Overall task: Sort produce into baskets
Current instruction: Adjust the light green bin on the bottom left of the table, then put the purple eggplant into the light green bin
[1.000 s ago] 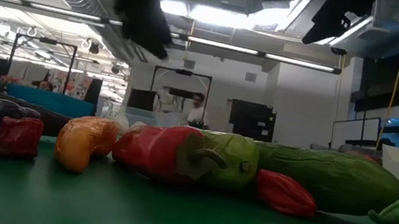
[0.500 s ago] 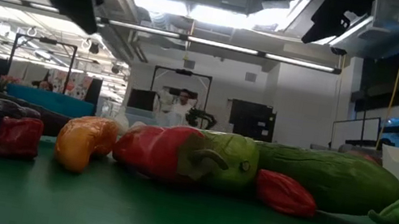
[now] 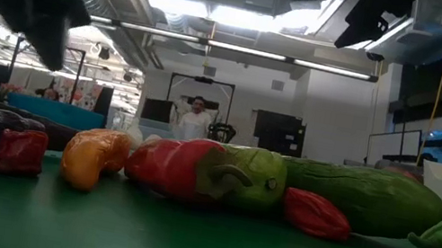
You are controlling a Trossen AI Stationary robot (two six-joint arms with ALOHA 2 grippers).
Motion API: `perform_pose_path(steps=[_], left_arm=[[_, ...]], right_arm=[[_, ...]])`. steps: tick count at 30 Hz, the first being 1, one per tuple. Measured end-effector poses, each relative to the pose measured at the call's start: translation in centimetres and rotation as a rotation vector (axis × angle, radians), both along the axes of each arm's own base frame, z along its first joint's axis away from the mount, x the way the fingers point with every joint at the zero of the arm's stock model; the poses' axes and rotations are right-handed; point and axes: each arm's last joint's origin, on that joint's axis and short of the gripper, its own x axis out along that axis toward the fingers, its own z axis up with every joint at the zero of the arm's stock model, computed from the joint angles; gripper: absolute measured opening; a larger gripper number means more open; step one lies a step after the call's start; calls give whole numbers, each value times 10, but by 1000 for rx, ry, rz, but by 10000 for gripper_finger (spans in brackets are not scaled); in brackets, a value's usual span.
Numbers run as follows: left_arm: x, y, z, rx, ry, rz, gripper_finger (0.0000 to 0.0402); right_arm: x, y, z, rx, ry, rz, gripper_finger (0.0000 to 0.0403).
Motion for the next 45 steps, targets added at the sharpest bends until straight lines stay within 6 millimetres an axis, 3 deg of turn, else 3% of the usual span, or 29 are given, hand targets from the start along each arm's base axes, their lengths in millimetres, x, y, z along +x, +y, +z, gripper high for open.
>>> perform_pose_path(steps=[15,24,28,35,38,41,45], left_arm=[[-28,-26,-12,-31,190,-55,262],[-49,-23,-17,42,360,24,262],[-46,-21,-12,69,313,34,262],[-46,-10,16,61,148,117,262],[-46,-2,27,144,17,174,262],[-40,9,30,292,-79,202,262],[-21,27,25,314,-83,207,262]], right_arm=[[0,1,0,14,-2,13,335],[0,1,0,14,-2,13,335],[0,1,0,13,-2,13,335],[0,1,0,13,-2,14,335],[0,1,0,11,-2,16,335],[0,1,0,11,-3,16,335],[0,1,0,11,-2,16,335]])
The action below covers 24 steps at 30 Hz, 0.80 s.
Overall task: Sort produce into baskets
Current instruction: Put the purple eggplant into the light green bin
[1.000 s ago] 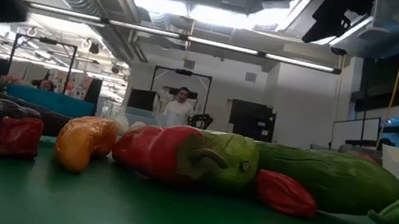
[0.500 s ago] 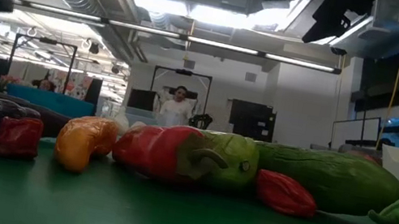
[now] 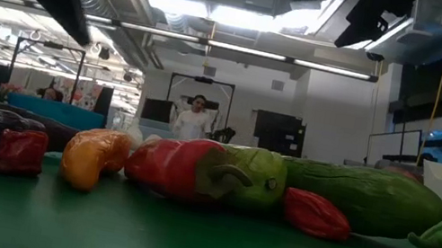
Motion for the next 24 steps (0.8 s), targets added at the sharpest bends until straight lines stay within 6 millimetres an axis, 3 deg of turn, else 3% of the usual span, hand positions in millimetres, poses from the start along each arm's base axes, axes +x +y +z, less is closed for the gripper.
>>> perform_pose_path(steps=[9,24], left_arm=[[25,23,-13,21,60,-80,262],[27,0,-52,-37,236,-175,262]], right_arm=[[0,0,0,-4,1,-2,335],[0,0,0,-4,7,-8,335]])
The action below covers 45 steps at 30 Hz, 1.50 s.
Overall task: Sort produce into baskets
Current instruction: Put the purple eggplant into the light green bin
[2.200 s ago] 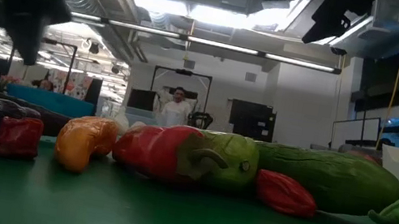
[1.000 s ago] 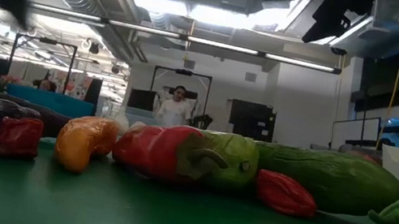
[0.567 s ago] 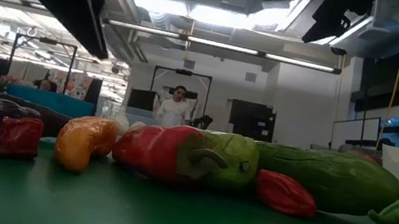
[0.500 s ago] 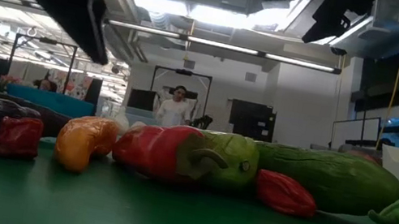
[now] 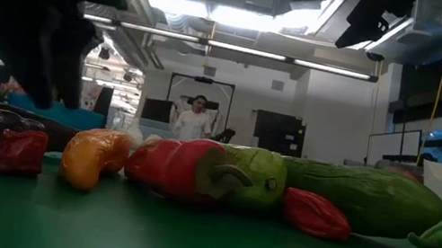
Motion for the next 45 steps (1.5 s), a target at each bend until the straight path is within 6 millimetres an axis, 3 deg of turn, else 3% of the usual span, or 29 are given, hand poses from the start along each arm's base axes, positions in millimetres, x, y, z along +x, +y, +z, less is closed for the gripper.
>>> perform_pose_path(steps=[14,24,29,37,45], left_arm=[[-17,10,-34,-90,57,27,258],[-16,14,-34,-119,82,-4,150],[-14,15,-32,-117,82,4,125],[-6,13,-10,-103,80,-34,140],[-22,11,50,-79,99,-121,134]], right_arm=[[0,0,0,1,1,-1,335],[0,0,0,1,1,-1,335],[0,0,0,2,1,-1,335],[0,0,0,2,1,-1,335],[0,0,0,1,1,0,335]])
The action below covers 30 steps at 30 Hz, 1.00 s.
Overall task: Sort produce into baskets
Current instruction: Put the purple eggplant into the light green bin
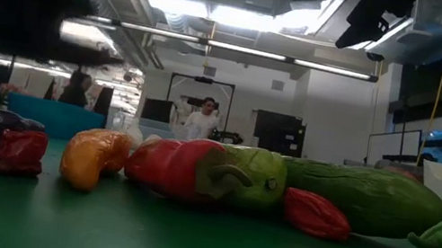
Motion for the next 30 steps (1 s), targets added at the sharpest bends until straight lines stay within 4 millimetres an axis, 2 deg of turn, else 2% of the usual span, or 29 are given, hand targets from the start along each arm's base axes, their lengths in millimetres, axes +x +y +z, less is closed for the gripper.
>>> perform_pose_path(steps=[5,10,24,30], left_arm=[[-19,-11,43,-54,-37,-63,142],[-38,-31,63,-103,-59,-158,141],[-78,-72,65,-126,2,-521,144],[-96,-86,65,-87,-5,-795,145]], right_arm=[[0,0,0,1,0,-1,335],[0,0,0,12,1,2,335],[0,0,0,43,-4,-24,335],[0,0,0,40,-3,-35,335]])
